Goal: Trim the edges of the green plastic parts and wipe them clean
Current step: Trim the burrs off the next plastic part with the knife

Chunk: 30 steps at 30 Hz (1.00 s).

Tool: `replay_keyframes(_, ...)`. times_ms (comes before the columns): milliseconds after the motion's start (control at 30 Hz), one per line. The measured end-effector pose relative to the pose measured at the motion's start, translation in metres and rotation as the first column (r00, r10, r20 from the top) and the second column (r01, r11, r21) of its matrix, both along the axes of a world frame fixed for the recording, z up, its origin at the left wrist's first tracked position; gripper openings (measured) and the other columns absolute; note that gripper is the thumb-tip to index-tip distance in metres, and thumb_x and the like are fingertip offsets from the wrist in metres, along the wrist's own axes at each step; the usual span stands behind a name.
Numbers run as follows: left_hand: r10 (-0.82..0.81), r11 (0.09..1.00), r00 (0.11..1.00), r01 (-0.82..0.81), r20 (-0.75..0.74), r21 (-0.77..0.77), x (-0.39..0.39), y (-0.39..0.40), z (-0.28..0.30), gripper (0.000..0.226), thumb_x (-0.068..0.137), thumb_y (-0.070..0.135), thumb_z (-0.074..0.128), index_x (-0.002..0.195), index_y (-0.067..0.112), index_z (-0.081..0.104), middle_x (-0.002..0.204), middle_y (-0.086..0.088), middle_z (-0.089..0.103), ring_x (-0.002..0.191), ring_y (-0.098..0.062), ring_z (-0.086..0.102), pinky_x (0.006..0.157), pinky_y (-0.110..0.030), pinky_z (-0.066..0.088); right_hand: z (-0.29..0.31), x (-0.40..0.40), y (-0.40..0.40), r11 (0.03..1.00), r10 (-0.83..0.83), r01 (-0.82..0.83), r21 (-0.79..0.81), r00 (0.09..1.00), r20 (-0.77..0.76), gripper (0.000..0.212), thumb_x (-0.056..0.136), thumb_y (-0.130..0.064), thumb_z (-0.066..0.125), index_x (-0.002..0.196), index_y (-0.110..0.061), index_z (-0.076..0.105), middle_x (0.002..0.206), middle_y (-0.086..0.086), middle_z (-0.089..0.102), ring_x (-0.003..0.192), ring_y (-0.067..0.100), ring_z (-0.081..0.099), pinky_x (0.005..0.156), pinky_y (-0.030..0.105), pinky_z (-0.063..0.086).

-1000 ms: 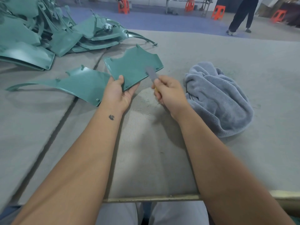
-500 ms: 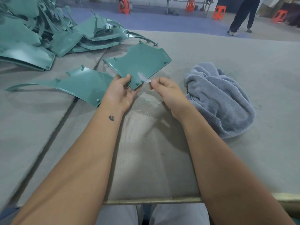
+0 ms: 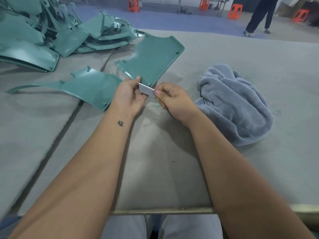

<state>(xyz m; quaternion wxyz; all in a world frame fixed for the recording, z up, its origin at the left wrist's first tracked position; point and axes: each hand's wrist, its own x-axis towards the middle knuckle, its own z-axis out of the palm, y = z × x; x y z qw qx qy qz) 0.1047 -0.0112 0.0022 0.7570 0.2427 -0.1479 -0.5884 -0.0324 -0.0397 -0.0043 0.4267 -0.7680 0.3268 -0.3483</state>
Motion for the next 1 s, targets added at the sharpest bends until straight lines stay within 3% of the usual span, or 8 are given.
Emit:
replay_keyframes(100,0.019,1.0,1.0,-0.019,0.015,0.002,0.0,-0.001,-0.002,0.023,0.101,-0.003,0.034,0.121,0.003,0.045,0.098,-0.018,0.063,0.088,-0.027,0.064,0.075,-0.04,0.059,-0.003,0.001,-0.002,0.999,-0.027,0.028,-0.028,1.0,0.015,0.02,0.097,-0.007,0.05,0.077,-0.01,0.054,0.056,-0.003,0.043,0.053,0.008,0.036,0.056,0.027,0.032)
replay_keyframes(300,0.04,0.999,0.997,-0.042,0.063,0.021,-0.003,-0.002,-0.002,0.017,0.1,-0.006,0.035,0.097,0.004,0.048,0.09,-0.016,0.056,0.081,-0.024,0.06,0.061,-0.035,0.061,-0.006,0.002,-0.004,0.995,-0.071,0.074,-0.069,0.996,0.054,0.029,0.095,-0.007,0.052,0.071,-0.022,0.052,0.055,-0.011,0.041,0.053,0.004,0.035,0.057,0.026,0.03)
replay_keyframes(533,0.057,0.998,0.997,-0.058,0.045,0.035,-0.003,-0.002,-0.002,0.015,0.1,-0.008,0.034,0.102,0.002,0.045,0.093,-0.017,0.051,0.084,-0.025,0.059,0.062,-0.037,0.061,-0.007,0.002,-0.004,0.991,-0.095,0.103,-0.089,0.992,0.087,0.029,0.094,-0.009,0.052,0.07,-0.025,0.054,0.055,-0.013,0.042,0.056,0.008,0.036,0.059,0.029,0.031)
replay_keyframes(600,0.062,0.997,0.995,-0.066,0.083,0.047,-0.004,-0.001,-0.002,0.016,0.101,-0.006,0.034,0.104,0.002,0.048,0.095,-0.017,0.059,0.081,-0.025,0.066,0.064,-0.036,0.061,-0.005,0.0,-0.004,0.984,-0.165,0.173,-0.032,0.97,0.18,0.029,0.094,-0.009,0.05,0.07,-0.025,0.053,0.056,-0.011,0.041,0.055,0.008,0.035,0.055,0.027,0.031)
replay_keyframes(667,0.079,0.994,0.99,-0.088,0.115,0.069,-0.004,0.002,-0.002,0.021,0.1,-0.006,0.034,0.101,0.004,0.052,0.092,-0.015,0.068,0.073,-0.023,0.071,0.062,-0.034,0.061,-0.002,-0.008,-0.009,0.959,-0.281,0.258,0.114,0.893,0.352,0.029,0.097,-0.011,0.047,0.071,-0.025,0.053,0.058,-0.008,0.041,0.056,0.008,0.034,0.054,0.022,0.03)
replay_keyframes(767,0.088,0.993,0.991,-0.095,0.105,0.071,-0.004,0.006,-0.002,0.023,0.1,-0.006,0.034,0.1,0.006,0.054,0.083,-0.011,0.073,0.071,-0.022,0.073,0.062,-0.033,0.061,0.001,-0.014,-0.011,0.96,-0.279,0.234,0.156,0.861,0.426,0.027,0.1,-0.014,0.044,0.075,-0.022,0.052,0.058,-0.006,0.044,0.056,0.008,0.035,0.054,0.02,0.031)
replay_keyframes(900,0.091,0.993,0.991,-0.098,0.099,0.066,-0.006,0.007,0.001,0.023,0.101,-0.005,0.034,0.098,0.006,0.054,0.079,-0.011,0.072,0.068,-0.022,0.072,0.064,-0.033,0.061,0.001,-0.008,-0.006,0.982,-0.172,0.128,0.14,0.908,0.381,0.027,0.099,-0.013,0.045,0.076,-0.021,0.053,0.055,-0.003,0.046,0.048,0.009,0.035,0.046,0.021,0.029)
replay_keyframes(1000,0.079,0.994,0.995,-0.083,0.068,0.071,-0.006,0.008,0.003,0.021,0.101,-0.004,0.033,0.096,0.003,0.053,0.081,-0.014,0.069,0.068,-0.022,0.07,0.065,-0.033,0.06,0.001,-0.005,-0.002,0.998,0.0,-0.011,0.056,0.983,0.184,0.028,0.098,-0.009,0.047,0.074,-0.021,0.054,0.055,0.002,0.047,0.043,0.003,0.038,0.044,0.013,0.03)
